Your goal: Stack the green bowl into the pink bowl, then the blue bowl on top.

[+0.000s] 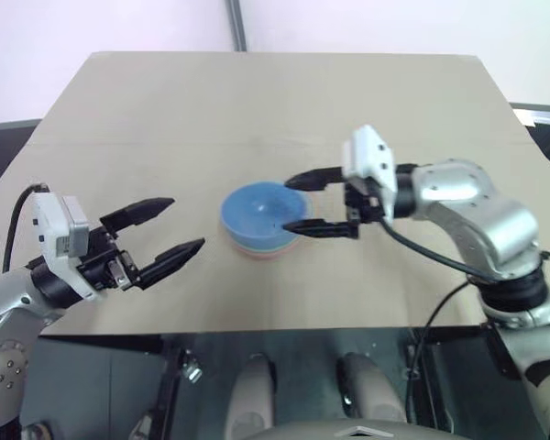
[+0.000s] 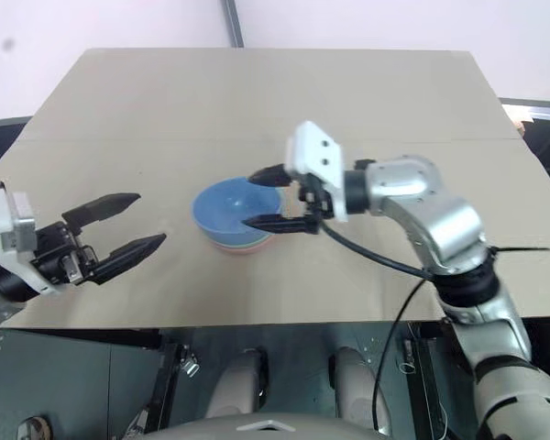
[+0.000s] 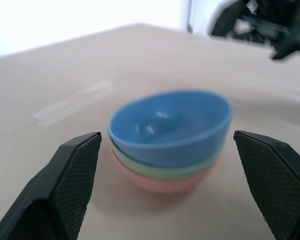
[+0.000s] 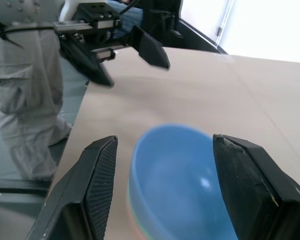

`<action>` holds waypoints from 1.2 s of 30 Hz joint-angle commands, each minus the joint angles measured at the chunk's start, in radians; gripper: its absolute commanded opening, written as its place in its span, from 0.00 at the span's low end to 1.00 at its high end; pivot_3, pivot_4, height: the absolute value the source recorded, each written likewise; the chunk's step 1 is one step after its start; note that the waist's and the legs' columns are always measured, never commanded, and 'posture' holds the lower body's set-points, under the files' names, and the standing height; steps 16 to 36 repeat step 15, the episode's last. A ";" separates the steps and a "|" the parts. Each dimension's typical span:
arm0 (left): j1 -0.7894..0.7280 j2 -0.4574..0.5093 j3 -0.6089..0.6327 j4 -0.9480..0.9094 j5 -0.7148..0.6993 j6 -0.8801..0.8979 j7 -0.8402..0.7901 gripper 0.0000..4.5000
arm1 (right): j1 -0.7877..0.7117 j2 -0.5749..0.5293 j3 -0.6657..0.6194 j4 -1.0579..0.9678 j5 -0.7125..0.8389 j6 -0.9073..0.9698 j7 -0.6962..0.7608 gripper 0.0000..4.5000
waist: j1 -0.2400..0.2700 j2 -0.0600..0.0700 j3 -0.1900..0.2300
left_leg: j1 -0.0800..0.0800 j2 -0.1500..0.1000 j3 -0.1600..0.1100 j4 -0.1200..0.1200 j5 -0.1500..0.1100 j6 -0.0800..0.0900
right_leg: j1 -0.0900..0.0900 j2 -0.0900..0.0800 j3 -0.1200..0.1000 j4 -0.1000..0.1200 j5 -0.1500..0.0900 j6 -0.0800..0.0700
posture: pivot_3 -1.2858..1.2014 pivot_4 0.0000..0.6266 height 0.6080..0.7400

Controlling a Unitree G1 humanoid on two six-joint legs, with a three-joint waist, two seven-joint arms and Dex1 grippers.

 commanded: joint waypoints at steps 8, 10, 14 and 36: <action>0.080 0.092 0.120 0.020 -0.054 0.083 -0.068 1.00 | 0.335 -0.297 -0.373 -0.285 0.165 0.220 -0.120 1.00 | -0.004 0.000 0.000 | 0.000 0.000 0.001 0.000 0.000 0.000 | -0.001 0.000 0.001 -0.001 -0.001 0.001 | 0.52 0.24 1.00; 0.103 0.106 0.136 0.022 -0.054 0.089 -0.096 1.00 | 0.370 -0.327 -0.401 -0.302 0.172 0.219 -0.124 1.00 | -0.004 0.000 0.000 | 0.001 0.000 0.001 0.000 0.000 0.000 | -0.001 0.001 0.001 -0.001 -0.003 0.003 | 0.52 0.24 1.00; 0.148 0.133 0.177 0.030 -0.056 0.114 -0.143 1.00 | 0.394 -0.354 -0.429 -0.302 0.190 0.208 -0.153 1.00 | -0.002 -0.001 0.000 | 0.001 0.000 0.002 0.001 0.000 0.000 | -0.001 0.000 0.002 -0.001 -0.004 0.001 | 0.52 0.24 1.00; 0.156 0.136 0.188 0.033 -0.062 0.120 -0.155 1.00 | 0.397 -0.358 -0.432 -0.301 0.193 0.205 -0.158 1.00 | -0.002 -0.001 0.000 | 0.001 0.000 0.002 0.001 0.000 0.000 | -0.001 0.000 0.002 -0.001 -0.004 0.001 | 0.52 0.24 1.00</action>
